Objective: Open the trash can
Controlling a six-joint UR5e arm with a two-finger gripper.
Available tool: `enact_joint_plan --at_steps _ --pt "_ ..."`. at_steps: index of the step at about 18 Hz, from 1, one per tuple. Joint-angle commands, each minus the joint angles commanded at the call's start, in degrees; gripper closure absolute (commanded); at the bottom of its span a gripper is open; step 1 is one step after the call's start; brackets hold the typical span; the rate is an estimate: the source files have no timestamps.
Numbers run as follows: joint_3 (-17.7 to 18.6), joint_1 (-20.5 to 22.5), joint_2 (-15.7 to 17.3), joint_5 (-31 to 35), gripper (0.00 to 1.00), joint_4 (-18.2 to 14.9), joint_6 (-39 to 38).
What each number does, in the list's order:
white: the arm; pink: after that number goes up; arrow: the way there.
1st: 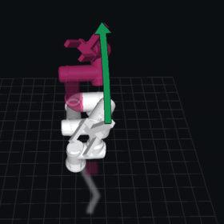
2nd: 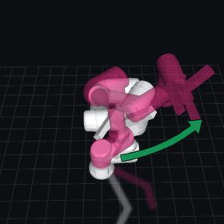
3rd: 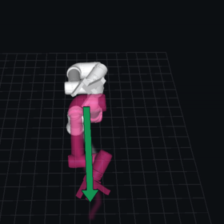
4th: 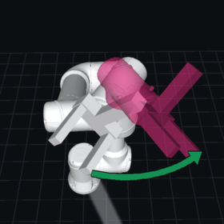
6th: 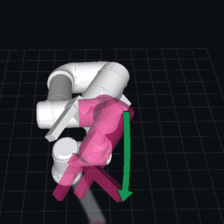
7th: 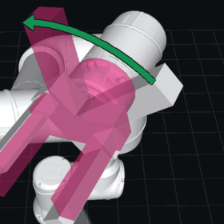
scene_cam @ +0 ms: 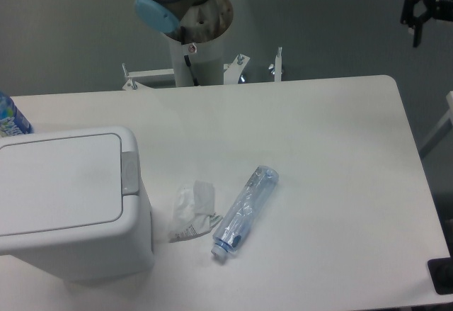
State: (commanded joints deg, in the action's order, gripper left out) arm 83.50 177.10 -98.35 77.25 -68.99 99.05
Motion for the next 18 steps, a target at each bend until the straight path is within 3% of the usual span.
enact_joint_plan --at_steps 9,12,18 --pt "0.0 -0.79 0.61 0.44 0.0 -0.09 -1.66" --pt "0.09 -1.4 0.79 0.44 0.0 0.17 -8.15" --pt "0.96 -7.37 1.58 1.32 0.0 0.79 -22.56"
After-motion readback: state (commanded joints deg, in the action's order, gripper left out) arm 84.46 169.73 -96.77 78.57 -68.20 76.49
